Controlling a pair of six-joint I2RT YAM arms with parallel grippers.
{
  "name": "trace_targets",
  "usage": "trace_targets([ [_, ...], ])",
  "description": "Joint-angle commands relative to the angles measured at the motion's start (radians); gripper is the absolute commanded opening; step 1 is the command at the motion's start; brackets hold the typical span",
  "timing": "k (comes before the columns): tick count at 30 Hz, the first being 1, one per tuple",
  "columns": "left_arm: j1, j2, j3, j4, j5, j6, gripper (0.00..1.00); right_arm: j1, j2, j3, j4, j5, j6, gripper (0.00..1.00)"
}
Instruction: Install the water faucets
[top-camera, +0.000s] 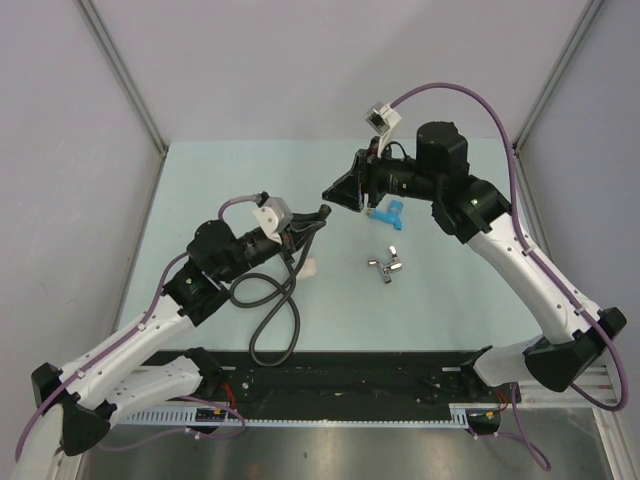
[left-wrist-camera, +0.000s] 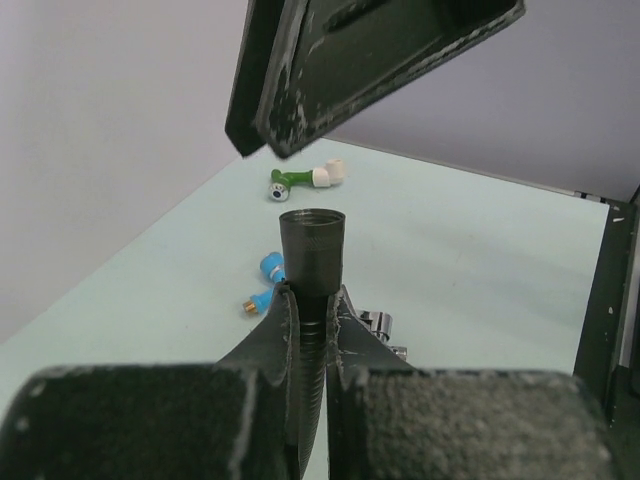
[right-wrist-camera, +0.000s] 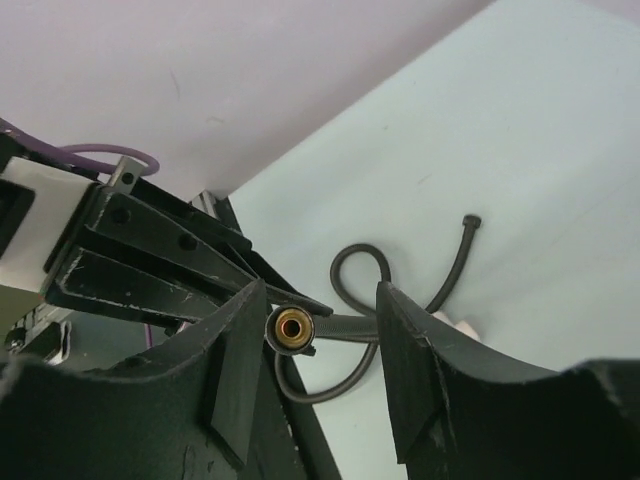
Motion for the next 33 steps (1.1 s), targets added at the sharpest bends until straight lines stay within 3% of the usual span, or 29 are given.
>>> trace_targets([
  [1,-0.004,0.003,0.055,-0.011,0.04,0.088,0.0,0.006,0.04,0.107,-0.213,-0.038,-0.047,0.51],
  [29,-0.004,0.006,0.057,-0.028,0.037,0.093,0.0,0.043,0.117,0.179,-0.315,-0.053,-0.078,0.42],
  [33,-0.004,0.008,0.057,-0.034,0.037,0.093,0.0,0.043,0.114,0.178,-0.312,-0.045,-0.078,0.36],
])
